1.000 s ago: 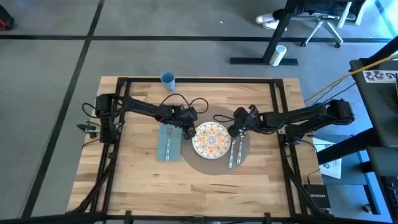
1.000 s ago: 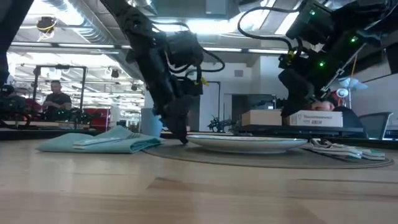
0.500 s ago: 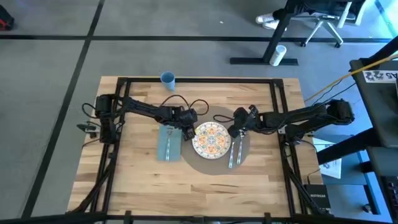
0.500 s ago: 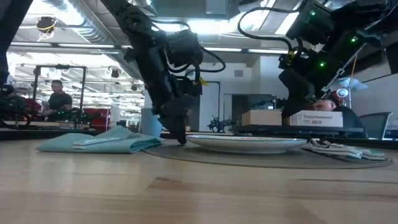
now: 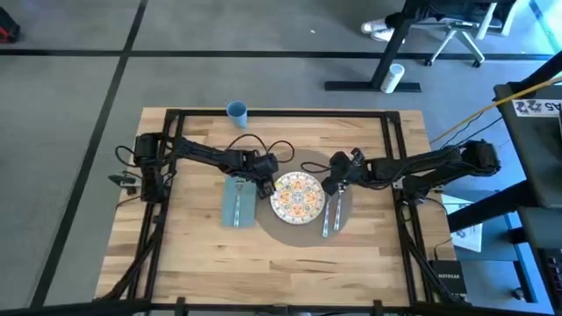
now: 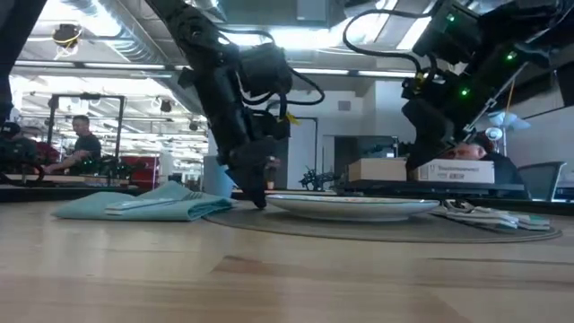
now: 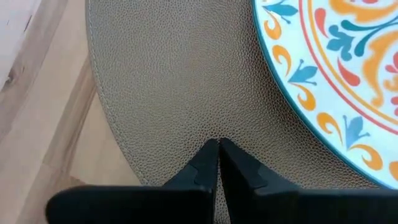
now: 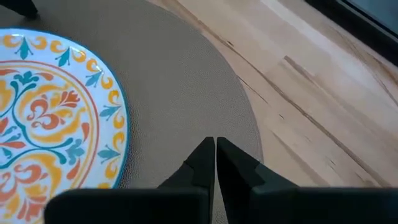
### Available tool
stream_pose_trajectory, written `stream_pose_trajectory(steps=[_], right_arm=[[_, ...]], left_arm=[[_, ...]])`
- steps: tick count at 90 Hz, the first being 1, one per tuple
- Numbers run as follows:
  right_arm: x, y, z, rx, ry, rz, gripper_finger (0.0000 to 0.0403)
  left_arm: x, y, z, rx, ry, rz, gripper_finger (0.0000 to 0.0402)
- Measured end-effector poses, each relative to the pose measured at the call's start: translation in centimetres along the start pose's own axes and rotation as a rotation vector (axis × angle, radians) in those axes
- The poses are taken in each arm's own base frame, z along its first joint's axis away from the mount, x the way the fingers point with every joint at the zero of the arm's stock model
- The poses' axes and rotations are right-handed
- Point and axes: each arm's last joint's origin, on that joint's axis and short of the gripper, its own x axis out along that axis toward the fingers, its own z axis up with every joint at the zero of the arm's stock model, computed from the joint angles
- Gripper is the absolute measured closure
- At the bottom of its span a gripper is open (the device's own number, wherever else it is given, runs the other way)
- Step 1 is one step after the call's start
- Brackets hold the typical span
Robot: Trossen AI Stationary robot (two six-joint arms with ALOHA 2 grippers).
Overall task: Set table place
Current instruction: Adjust the brown mat, then move the blue cup to the top center of the table
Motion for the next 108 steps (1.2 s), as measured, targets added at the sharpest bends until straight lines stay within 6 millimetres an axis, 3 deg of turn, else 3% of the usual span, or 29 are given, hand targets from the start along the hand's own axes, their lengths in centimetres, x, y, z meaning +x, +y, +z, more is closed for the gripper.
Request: stream_pose_trajectory(steps=[19,39,53,72,91,108], right_arm=[[0.0,0.0,0.0,0.000,0.000,0.000,0.0400],[0.0,0.0,0.0,0.002,-0.002,0.002,0.0400],[0.0,0.1,0.1,0.009,-0.009,0.014,0.0400],[0.0,0.2,0.3,0.021,-0.028,0.026,0.0400],[0.0,0.3,0.4,0.025,-0.026,0.046,0.0400],[0.0,0.3,0.4,0.026,-0.023,0.053,0.0400]], left_arm=[[-0.9,0.1,0.3,-0.003,-0.025,-0.004,0.0402],[-5.2,1.6,1.6,0.035,-0.058,0.001,0.0402],[-9.5,5.7,3.2,-0.011,0.000,0.058,0.0402],[-12.8,12.6,4.6,-0.030,0.055,0.145,0.0402],[-13.8,18.4,3.9,-0.005,0.086,0.220,0.0399],[-13.0,20.7,2.6,0.011,0.185,0.220,0.0358]])
